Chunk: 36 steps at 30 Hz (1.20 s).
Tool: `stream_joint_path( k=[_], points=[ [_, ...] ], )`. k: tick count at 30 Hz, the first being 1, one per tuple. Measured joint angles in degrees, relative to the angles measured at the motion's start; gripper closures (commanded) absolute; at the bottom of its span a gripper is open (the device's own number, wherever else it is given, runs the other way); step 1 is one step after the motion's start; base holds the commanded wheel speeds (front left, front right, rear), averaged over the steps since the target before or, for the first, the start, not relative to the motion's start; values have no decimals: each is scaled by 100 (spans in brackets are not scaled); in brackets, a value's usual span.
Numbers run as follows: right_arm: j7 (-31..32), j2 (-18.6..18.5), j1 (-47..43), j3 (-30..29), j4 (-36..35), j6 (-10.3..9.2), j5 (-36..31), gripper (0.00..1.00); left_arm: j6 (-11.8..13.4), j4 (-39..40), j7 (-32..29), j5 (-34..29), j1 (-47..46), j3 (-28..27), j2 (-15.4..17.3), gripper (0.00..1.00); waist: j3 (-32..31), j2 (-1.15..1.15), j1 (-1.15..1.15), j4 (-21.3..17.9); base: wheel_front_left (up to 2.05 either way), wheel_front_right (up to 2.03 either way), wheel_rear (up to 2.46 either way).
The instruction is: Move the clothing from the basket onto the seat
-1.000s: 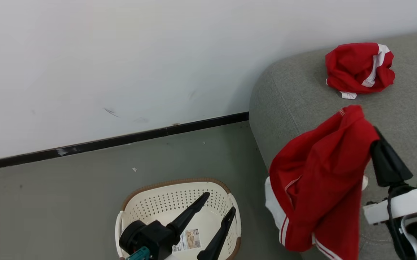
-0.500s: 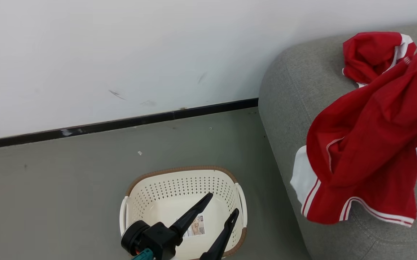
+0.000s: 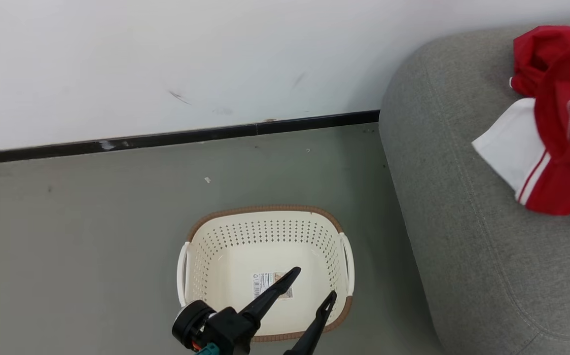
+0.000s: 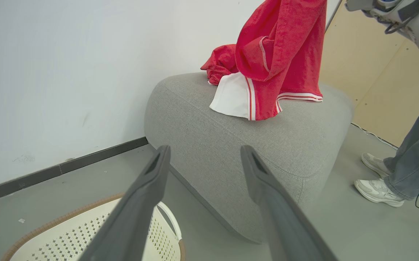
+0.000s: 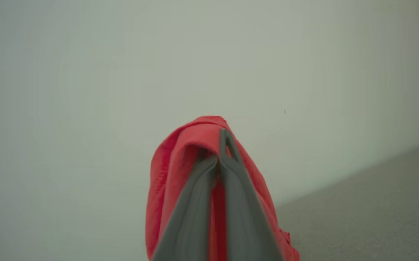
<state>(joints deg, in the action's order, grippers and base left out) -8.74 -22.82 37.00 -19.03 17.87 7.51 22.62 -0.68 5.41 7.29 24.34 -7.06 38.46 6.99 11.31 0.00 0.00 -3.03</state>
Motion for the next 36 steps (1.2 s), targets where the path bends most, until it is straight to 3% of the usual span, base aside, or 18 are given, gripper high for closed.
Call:
stream_joint_path(
  k=[12, 22, 36],
  points=[
    [178, -305, 1385, -680, 813, -1, 22, 100, -51, 70, -172, -55, -52, 132, 78, 0, 412, 0, 0, 217, 0, 0, 0],
    [227, -593, 2451, -839, 1068, -1, 29, 100, -48, 185, -227, -177, -113, 108, 166, 0, 784, 0, 0, 344, 0, 0, 0],
    [236, -1082, 3310, -1347, 1621, -1, -476, 100, -44, 290, -280, -280, -279, 83, 203, 0, 1251, 0, 0, 455, 0, 0, 0]
  ],
)
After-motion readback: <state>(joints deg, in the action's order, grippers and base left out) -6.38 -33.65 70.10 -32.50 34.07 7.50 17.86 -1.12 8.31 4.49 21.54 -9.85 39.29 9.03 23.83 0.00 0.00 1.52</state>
